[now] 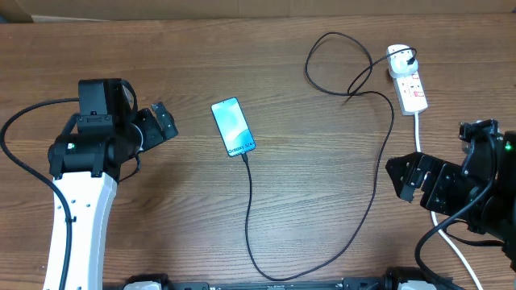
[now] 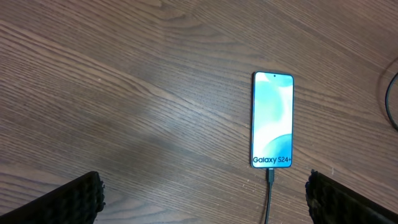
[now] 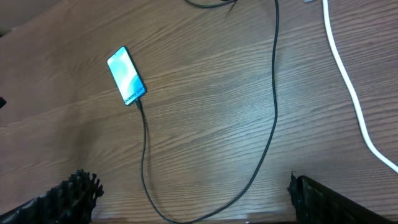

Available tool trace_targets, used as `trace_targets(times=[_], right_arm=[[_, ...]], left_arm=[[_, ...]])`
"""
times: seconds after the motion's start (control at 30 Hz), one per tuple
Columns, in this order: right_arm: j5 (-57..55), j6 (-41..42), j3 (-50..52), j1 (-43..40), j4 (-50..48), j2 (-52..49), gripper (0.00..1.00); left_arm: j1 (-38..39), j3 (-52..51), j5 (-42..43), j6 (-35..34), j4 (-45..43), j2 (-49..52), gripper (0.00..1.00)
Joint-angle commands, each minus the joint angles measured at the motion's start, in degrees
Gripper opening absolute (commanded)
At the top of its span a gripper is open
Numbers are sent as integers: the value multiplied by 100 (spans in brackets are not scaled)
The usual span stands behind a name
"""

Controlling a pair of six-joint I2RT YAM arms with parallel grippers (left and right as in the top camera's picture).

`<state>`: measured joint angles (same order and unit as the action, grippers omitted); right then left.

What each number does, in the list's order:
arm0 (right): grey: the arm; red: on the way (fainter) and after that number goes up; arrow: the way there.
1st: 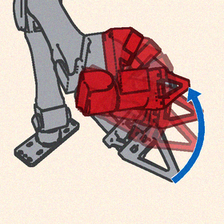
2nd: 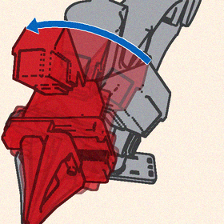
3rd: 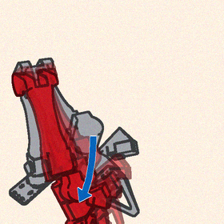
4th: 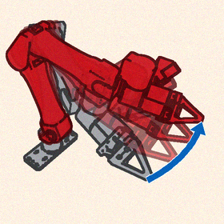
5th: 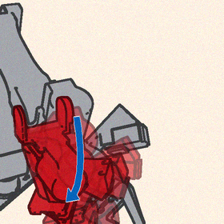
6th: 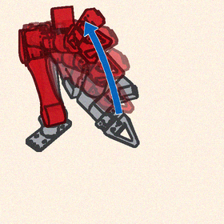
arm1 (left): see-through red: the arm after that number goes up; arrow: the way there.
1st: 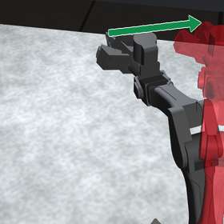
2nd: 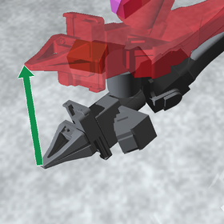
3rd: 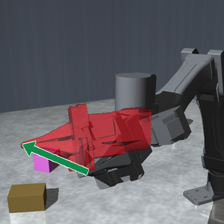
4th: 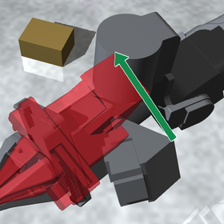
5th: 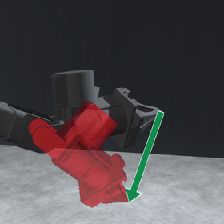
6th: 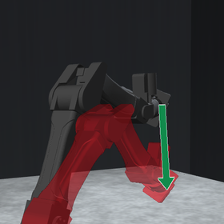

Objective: Plug charger to phone and switch on socket

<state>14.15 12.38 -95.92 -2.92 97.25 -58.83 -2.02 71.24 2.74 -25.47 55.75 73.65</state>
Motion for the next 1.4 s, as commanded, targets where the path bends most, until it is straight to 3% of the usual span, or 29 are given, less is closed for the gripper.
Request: trace_targets(times=[0.0, 0.3, 0.47, 0.6, 0.8, 1.03, 1.37], right_arm=[[-236, -48, 46, 35, -28, 26, 100], [-188, -282, 560, 35, -581, -4, 100], [-50, -1021, 1355, 35, -1373, 90, 100], [162, -1593, 2173, 35, -2343, 562, 100], [256, -1613, 3399, 35, -3497, 1657, 100], [660, -2337, 4323, 35, -4186, 2461, 100], [1058, -2332, 5571, 35, -5869, 3263, 100]], left_arm=[[-31, 17, -20, 63, -13, 22, 100], [-31, 17, -20, 63, -13, 22, 100], [-31, 17, -20, 63, -13, 22, 100], [-31, 17, -20, 63, -13, 22, 99], [-31, 17, -22, 63, -13, 22, 100], [-31, 17, -20, 63, -13, 22, 100], [-31, 17, -20, 63, -13, 22, 100]])
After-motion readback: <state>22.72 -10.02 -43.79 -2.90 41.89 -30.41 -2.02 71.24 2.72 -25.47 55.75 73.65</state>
